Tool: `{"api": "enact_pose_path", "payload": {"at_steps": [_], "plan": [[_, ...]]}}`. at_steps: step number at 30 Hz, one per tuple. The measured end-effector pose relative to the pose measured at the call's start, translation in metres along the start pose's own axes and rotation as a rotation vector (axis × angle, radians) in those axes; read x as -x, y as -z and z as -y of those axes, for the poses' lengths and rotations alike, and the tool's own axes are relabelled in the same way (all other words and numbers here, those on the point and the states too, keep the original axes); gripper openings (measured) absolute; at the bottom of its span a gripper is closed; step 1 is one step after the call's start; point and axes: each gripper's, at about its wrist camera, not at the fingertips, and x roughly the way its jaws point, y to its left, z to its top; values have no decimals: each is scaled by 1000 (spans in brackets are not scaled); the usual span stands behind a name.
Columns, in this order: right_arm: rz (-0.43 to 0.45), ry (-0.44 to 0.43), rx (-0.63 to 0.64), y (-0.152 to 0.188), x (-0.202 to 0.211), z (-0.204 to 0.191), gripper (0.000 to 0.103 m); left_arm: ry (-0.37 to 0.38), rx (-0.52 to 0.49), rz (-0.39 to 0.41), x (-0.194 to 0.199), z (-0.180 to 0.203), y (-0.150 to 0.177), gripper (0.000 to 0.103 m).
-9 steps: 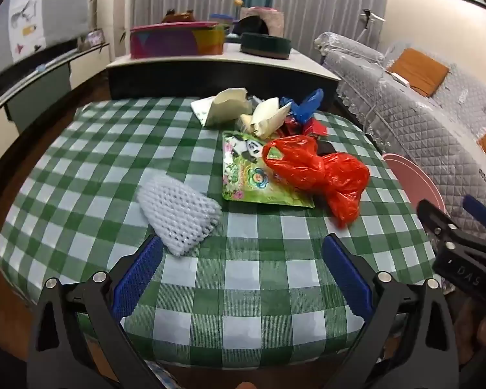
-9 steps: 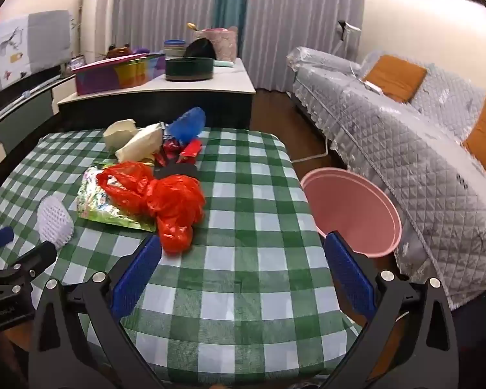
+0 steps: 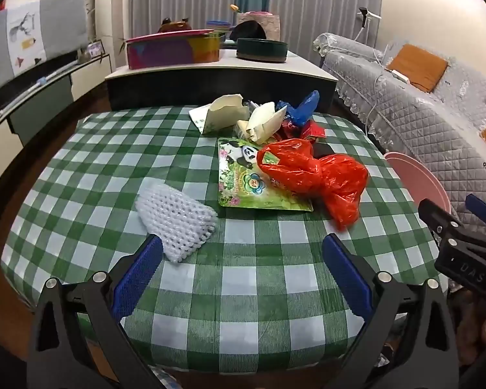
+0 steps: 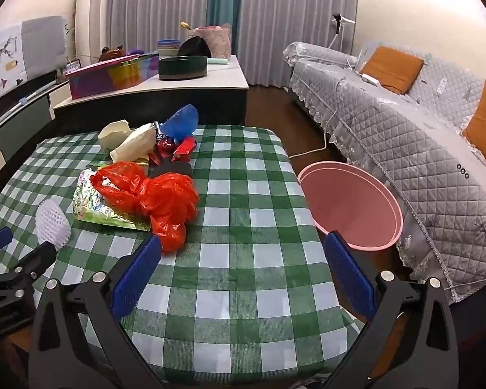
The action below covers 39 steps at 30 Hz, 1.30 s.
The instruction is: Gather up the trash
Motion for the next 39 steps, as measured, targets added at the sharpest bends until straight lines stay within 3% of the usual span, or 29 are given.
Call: {"api": "enact_pose_path", "payload": {"at_steps": [13, 39], "plan": [[-6, 1, -11, 0, 6, -1, 98, 5, 43, 52, -5, 5, -3, 94], [-10, 17, -12, 1, 1, -1, 98, -3, 19, 28, -7, 6, -7, 91]]}}
